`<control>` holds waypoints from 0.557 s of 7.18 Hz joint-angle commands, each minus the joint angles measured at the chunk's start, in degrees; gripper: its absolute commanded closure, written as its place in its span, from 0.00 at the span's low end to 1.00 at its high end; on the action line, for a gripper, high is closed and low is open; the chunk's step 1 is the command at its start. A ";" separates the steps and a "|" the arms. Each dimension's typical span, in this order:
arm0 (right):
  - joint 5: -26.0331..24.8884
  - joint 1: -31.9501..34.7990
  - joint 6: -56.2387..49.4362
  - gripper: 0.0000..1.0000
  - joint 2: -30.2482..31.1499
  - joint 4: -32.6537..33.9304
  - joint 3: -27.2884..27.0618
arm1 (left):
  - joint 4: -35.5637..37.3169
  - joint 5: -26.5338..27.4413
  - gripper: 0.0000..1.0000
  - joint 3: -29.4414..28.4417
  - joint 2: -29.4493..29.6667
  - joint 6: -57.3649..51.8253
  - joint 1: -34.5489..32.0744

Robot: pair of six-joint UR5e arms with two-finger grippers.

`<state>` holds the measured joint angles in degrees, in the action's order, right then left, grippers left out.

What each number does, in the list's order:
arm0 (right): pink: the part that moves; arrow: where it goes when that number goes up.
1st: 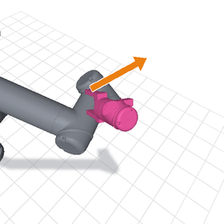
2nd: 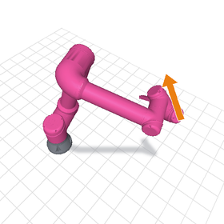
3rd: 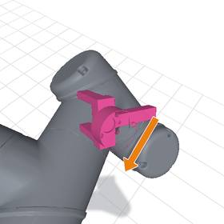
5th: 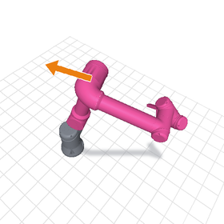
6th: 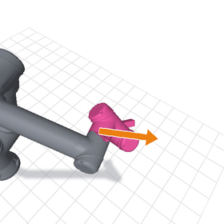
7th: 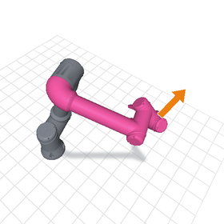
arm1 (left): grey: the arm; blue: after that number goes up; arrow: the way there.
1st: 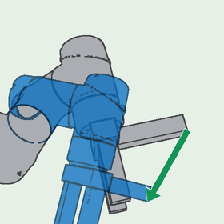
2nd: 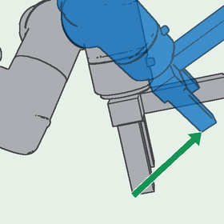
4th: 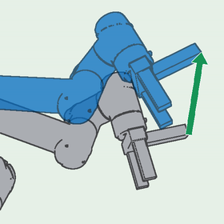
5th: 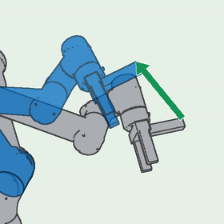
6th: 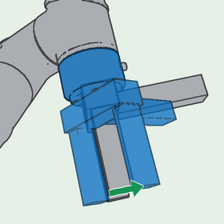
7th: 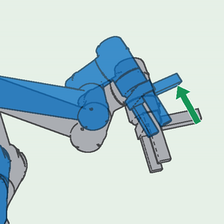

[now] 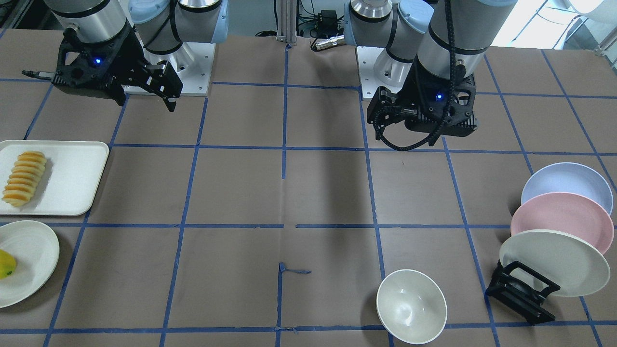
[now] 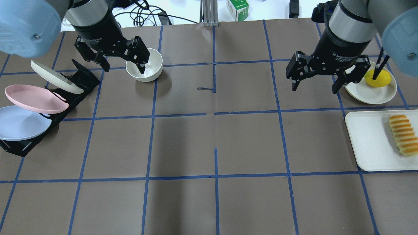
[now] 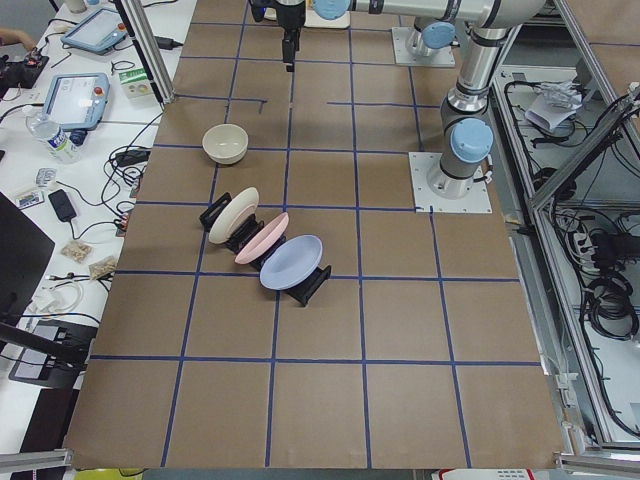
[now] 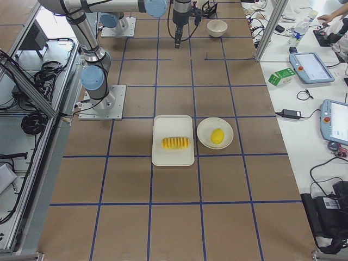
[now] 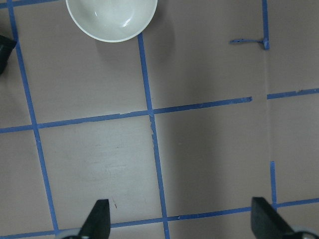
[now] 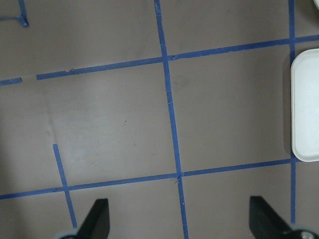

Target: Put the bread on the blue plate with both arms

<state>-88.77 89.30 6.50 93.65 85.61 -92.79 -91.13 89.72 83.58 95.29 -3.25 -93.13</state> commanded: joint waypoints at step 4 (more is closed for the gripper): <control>-0.95 -0.52 -0.26 0.00 -0.31 0.00 -0.11 | 0.08 0.10 0.00 -0.35 -0.28 0.17 0.05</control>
<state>-89.09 89.10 6.44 93.52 85.61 -92.84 -91.12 89.76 83.49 95.19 -3.21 -93.15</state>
